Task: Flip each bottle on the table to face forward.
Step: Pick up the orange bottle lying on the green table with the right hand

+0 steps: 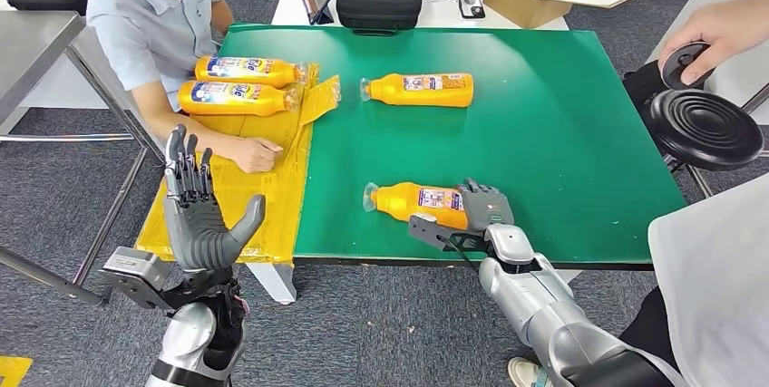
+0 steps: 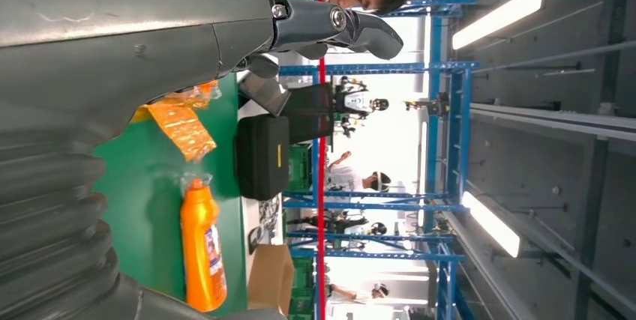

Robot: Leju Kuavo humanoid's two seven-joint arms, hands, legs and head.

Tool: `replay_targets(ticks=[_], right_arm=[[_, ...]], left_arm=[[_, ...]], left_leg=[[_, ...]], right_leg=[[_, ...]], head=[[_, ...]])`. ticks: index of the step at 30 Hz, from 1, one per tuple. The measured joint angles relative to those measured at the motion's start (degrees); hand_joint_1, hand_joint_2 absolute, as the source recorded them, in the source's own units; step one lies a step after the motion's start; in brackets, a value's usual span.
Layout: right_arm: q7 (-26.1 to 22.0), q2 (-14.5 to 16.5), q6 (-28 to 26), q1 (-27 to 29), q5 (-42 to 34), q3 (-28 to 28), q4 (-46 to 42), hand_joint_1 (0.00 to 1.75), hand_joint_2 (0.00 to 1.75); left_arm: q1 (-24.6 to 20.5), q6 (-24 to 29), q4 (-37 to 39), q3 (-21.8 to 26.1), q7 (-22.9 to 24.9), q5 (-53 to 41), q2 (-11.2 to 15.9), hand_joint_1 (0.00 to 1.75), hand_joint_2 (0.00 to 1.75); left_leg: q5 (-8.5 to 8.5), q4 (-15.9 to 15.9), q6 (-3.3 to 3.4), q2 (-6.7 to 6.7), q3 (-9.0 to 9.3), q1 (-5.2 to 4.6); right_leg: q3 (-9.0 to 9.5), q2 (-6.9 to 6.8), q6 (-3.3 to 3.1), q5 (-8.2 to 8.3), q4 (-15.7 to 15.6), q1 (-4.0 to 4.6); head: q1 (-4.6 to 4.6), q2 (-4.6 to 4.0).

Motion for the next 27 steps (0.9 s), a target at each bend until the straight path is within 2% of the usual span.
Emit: replay_targets(ticks=[6,11,15,19,23,27], right_arm=[[-0.5,0.0,0.2,-0.2,-0.6,-0.1,0.2,1.75,1.75],[-4.2,-0.1,2.4,-0.3,-4.1,-1.1,0.2,1.75,1.75],[-10.1,-0.1,3.6,-0.2,-9.0,-2.8,0.2,1.75,1.75],[-19.5,0.4,3.6,1.3,-16.0,-5.2,-0.9,1.75,1.75],[-29.1,2.5,0.2,8.3,-27.1,-7.7,-10.4,1.75,1.75],[-30.6,4.2,-1.6,15.7,-34.4,-7.9,-23.2,1.75,1.75]], left_arm=[[0.0,0.0,0.3,0.0,0.1,0.0,0.0,0.00,1.75],[0.0,-0.6,0.6,0.0,0.4,0.2,0.0,0.00,1.75],[0.0,-0.3,1.0,0.0,0.6,0.5,0.0,0.00,1.75],[-0.4,1.9,1.8,0.3,3.9,3.6,-0.1,0.00,1.75],[-1.8,2.2,6.7,0.8,11.3,10.8,-0.3,0.00,1.75],[-2.2,1.6,12.1,0.1,13.2,12.8,-0.5,0.00,1.75]], left_leg=[[-0.02,0.0,-0.02,0.02,-0.01,0.00],[-0.03,0.0,-0.02,0.06,0.01,0.01],[-0.09,0.0,-0.04,0.16,0.16,0.01],[-0.33,0.0,-0.12,0.47,0.51,0.01],[-0.25,0.0,-0.15,0.49,0.38,0.05],[-0.08,0.0,-0.16,0.44,-0.15,0.08]], right_leg=[[-0.03,0.00,0.00,-0.01,0.0,0.01],[-0.02,0.02,-0.01,-0.01,0.0,0.02],[0.11,0.10,-0.01,-0.01,0.0,0.02],[0.31,0.47,-0.03,0.00,0.0,0.03],[0.18,0.55,-0.05,0.01,0.0,0.11],[-0.30,0.52,-0.16,0.10,0.0,0.16]], head=[[-0.01,0.00],[0.01,0.00],[0.02,0.00],[0.02,0.00],[0.01,0.00],[-0.01,0.00]])
